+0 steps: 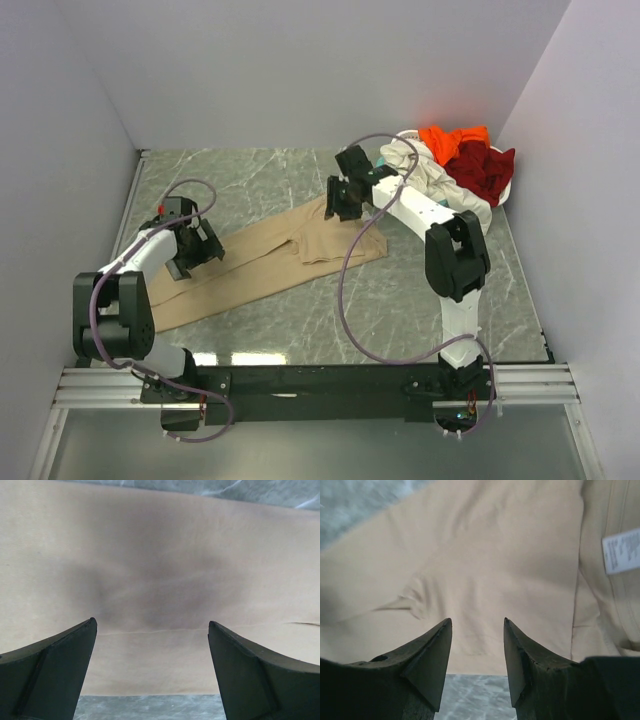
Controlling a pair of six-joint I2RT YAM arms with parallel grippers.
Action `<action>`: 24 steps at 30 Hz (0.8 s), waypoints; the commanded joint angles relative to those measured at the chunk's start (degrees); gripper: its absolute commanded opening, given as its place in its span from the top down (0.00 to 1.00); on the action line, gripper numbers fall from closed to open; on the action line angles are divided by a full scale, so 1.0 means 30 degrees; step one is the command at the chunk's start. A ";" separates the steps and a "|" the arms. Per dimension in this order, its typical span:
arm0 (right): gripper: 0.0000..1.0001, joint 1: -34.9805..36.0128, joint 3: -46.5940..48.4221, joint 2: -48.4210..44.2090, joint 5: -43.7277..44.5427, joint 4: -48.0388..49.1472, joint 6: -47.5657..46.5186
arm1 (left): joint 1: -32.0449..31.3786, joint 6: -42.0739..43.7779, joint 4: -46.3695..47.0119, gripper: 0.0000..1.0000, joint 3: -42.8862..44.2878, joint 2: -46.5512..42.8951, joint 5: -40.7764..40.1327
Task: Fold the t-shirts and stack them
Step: Fold the tshirt
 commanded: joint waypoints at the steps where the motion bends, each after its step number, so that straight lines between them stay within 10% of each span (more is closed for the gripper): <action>1: 0.47 -0.0013 -0.2073 -0.0244 -0.0269 0.0975 0.0029 | -0.0082 -0.0081 0.0597 0.01 -0.0271 0.0212 0.0102; 24: 0.48 -0.0978 0.2898 0.6107 0.1722 -0.1595 -0.0087 | -0.2629 -0.3391 -0.1044 0.02 -0.2175 0.0213 -0.0574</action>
